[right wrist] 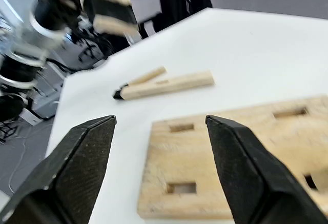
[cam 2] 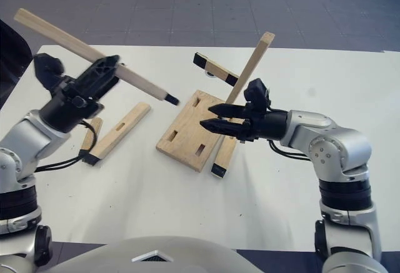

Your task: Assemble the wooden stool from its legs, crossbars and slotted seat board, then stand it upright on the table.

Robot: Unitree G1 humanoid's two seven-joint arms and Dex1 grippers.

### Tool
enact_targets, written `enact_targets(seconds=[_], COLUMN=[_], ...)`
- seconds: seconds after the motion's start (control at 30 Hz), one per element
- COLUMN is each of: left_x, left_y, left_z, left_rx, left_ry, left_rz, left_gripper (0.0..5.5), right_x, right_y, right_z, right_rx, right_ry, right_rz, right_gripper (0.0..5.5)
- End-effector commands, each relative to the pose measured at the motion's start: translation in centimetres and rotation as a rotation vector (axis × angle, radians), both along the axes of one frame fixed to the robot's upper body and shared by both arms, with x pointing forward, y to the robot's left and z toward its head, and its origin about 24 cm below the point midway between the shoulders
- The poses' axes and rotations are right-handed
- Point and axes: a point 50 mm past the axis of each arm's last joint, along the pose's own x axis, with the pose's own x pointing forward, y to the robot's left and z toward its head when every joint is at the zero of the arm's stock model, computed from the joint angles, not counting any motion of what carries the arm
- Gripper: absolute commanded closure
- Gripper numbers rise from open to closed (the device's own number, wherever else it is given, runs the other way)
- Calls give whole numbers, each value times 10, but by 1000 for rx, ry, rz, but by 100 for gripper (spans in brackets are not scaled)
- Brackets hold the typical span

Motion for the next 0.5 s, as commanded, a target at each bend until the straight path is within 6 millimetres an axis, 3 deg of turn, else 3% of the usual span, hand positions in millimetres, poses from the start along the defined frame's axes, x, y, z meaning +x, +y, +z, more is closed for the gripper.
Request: enact_targets(seconds=[0.03, 0.13, 0.3, 0.5], left_x=[11, 14, 11, 13], left_y=[14, 4, -10, -8], left_z=[-7, -17, -29, -30], left_rx=[183, 296, 373, 384], left_ry=[-19, -40, -41, -39], left_rz=[154, 200, 211, 230], left_gripper=[337, 337, 337, 337], right_x=[2, 9, 16, 16], right_y=[15, 30, 39, 48], right_z=[-16, -23, -39, -34], right_rx=[-197, -333, -567, -712], right_ry=[-104, -231, -383, -573], right_rz=[57, 96, 212, 465], right_gripper=[228, 228, 228, 228])
